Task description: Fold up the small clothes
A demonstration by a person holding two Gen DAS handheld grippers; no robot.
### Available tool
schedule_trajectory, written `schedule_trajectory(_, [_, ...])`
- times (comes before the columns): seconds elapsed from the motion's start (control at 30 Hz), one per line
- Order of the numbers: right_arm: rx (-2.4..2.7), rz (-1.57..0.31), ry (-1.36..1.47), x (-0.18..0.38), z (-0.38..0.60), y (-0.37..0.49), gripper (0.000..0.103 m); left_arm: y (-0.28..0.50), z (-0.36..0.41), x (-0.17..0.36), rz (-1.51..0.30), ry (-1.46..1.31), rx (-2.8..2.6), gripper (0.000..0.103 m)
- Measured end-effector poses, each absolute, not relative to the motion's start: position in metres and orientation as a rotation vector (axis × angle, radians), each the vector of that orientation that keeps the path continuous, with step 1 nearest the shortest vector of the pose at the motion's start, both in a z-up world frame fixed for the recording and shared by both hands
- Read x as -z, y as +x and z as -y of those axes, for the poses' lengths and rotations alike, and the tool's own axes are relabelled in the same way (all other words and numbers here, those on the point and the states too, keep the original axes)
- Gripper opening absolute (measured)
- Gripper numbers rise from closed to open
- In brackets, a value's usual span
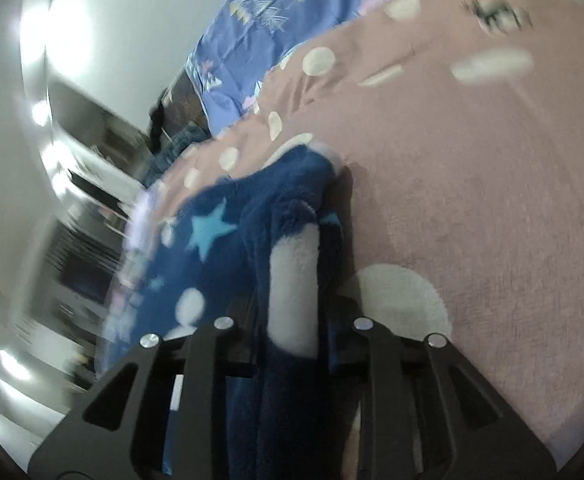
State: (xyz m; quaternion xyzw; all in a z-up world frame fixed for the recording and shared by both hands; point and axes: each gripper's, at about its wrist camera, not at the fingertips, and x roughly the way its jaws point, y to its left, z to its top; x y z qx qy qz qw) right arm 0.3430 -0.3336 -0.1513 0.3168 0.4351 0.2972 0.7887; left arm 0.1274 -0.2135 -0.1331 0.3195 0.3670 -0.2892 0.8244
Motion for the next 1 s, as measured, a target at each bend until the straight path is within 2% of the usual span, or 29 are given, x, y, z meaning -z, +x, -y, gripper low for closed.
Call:
schedule_trajectory(0.13, [-0.625,-0.837,0.714,0.137,0.351,0.336,0.029,0.128,0.213,0.132,-0.78,0.682,0.622,0.03])
schedule_trajectory(0.33, [-0.63,-0.84,0.769,0.141,0.361,0.337,0.031,0.121,0.21,0.136,-0.782,0.653,0.631,0.036])
schedule_trajectory(0.37, [-0.62,-0.84,0.762,0.139,0.361,0.338,0.038,0.122,0.209,0.136,-0.782,0.646,0.635,0.038])
schedule_trajectory(0.4, [-0.613,-0.841,0.758,0.14,0.363,0.337,0.051,0.124,0.207,0.136,-0.784,0.641,0.639,0.039])
schedule_trajectory(0.47, [-0.618,-0.854,0.755,0.143,0.362,0.337,0.052,0.121,0.211,0.138,-0.791,0.628,0.643,0.043])
schedule_trajectory(0.5, [-0.618,-0.867,0.734,0.142,0.356,0.339,0.05,0.122,0.211,0.138,-0.796,0.619,0.642,0.044])
schedule_trajectory(0.53, [-0.616,-0.87,0.701,0.141,0.353,0.338,0.044,0.122,0.212,0.139,-0.8,0.61,0.641,0.044])
schedule_trajectory(0.57, [-0.628,-0.861,0.688,0.141,0.348,0.338,0.023,0.12,0.215,0.138,-0.801,0.606,0.641,0.045])
schedule_trajectory(0.7, [-0.673,-0.741,0.761,0.125,0.358,0.327,0.021,0.121,0.216,0.136,-0.791,0.608,0.656,0.045])
schedule_trajectory(0.73, [-0.614,-0.698,0.793,0.124,0.369,0.325,0.025,0.121,0.215,0.137,-0.79,0.603,0.659,0.045])
schedule_trajectory(0.77, [-0.554,-0.686,0.815,0.125,0.379,0.325,0.049,0.121,0.214,0.137,-0.789,0.597,0.662,0.045])
schedule_trajectory(0.8, [-0.492,-0.689,0.836,0.13,0.389,0.325,0.053,0.121,0.214,0.137,-0.787,0.595,0.662,0.045])
schedule_trajectory(0.83, [-0.447,-0.719,0.856,0.136,0.399,0.327,0.046,0.121,0.214,0.138,-0.785,0.595,0.661,0.045])
schedule_trajectory(0.87, [-0.434,-0.753,0.856,0.14,0.403,0.329,0.031,0.119,0.214,0.137,-0.782,0.596,0.659,0.045])
schedule_trajectory(0.9, [-0.422,-0.792,0.833,0.141,0.404,0.332,0.022,0.119,0.214,0.137,-0.781,0.597,0.659,0.045])
schedule_trajectory(1.0, [-0.428,-0.933,0.564,0.135,0.382,0.334,0.016,0.118,0.211,0.137,-0.779,0.59,0.66,0.045])
